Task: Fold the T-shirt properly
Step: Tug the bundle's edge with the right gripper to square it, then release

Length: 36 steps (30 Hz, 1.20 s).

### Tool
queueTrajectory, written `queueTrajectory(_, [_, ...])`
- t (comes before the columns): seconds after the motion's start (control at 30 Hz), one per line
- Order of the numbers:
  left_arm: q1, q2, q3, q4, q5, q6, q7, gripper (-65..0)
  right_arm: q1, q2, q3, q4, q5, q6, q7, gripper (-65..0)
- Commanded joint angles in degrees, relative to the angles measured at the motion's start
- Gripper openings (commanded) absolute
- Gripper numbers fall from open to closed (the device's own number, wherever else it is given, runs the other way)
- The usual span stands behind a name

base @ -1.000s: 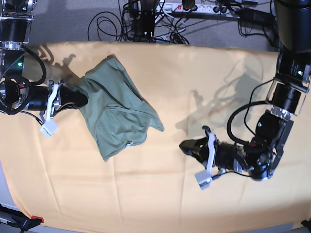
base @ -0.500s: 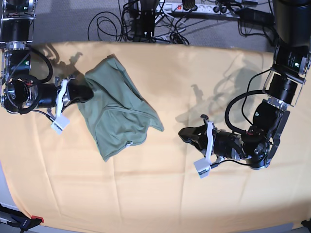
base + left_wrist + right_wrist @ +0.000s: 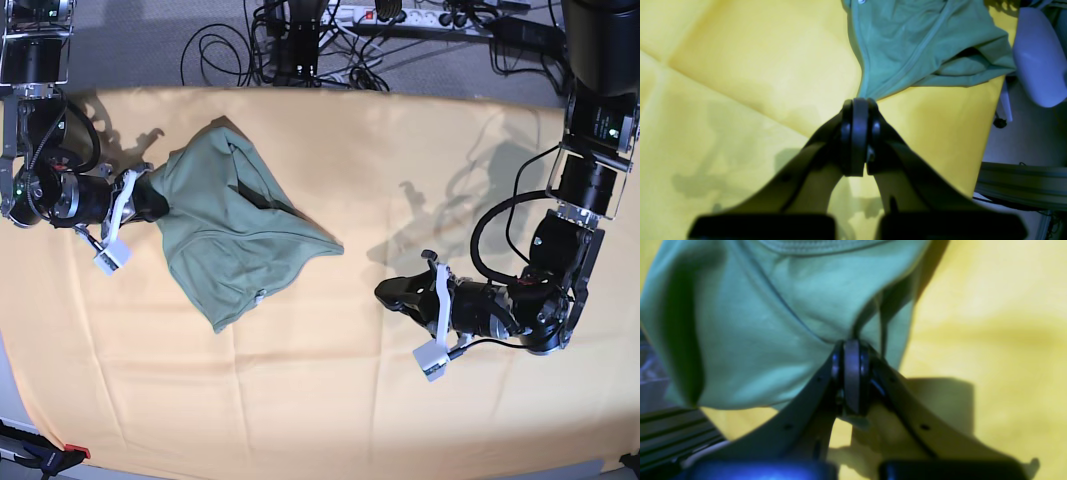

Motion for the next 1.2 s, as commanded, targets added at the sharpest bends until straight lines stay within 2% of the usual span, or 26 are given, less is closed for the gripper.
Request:
queueTrajectory(0.0, [-1.9,-0.3,-0.8,0.7,-1.4,-0.3,-0.8,-65.0,1.5,1.3,1.5,1.5,0.3,0.1,1.0,-65.0])
queueTrajectory(0.13, [-1.9,-0.3,-0.8,0.7,-1.3,-0.3,-0.8,-65.0,2.6,1.3,5.9,2.7,0.7,0.1,1.0,-65.0])
queueTrajectory(0.2, [-1.9,-0.3,-0.8,0.7,-1.3,-0.3,-0.8,-65.0,2.7,1.2,8.1,2.7,-1.4,0.1,1.0,-65.0])
queueTrajectory(0.3, [-1.9,-0.3,-0.8,0.7,-1.4,-0.3,-0.8,-65.0,1.6,1.3,8.4,2.3,-6.3,0.1,1.2,-65.0])
queueTrajectory(0.4, [-1.9,-0.3,-0.8,0.7,-1.4,-0.3,-0.8,-65.0,-0.6,1.2,8.4,2.3,-6.1,0.1,4.2,-65.0])
queueTrajectory(0.53, [-1.9,-0.3,-0.8,0.7,-1.4,-0.3,-0.4,-65.0,-4.1,0.0,8.1,2.3,-5.4,0.1,4.5,-65.0])
queueTrajectory(0.7, [-1.9,-0.3,-0.8,0.7,-1.4,-0.3,0.0,-65.0,-7.3,-2.3,8.1,2.3,3.2,0.1,4.5,-65.0])
queueTrajectory(0.8, [-1.9,-0.3,-0.8,0.7,-1.5,-0.3,0.0,-65.0,-7.8,-3.3,8.1,2.3,5.6,0.1,4.0,-65.0])
queueTrajectory(0.87, [-1.9,-0.3,-0.8,0.7,-1.6,-0.3,0.0,-65.0,-7.8,-3.7,8.1,2.3,8.7,0.1,1.5,-65.0])
queueTrajectory(1.07, [-1.9,-0.3,-0.8,0.7,-1.6,-0.3,0.0,-65.0,-8.2,-3.7,8.1,2.3,21.0,0.1,-10.7,-65.0])
queueTrajectory(1.17, [-1.9,-0.3,-0.8,0.7,-1.6,-0.3,0.0,-65.0,-9.8,-3.7,8.1,2.3,26.0,0.1,-13.1,-65.0])
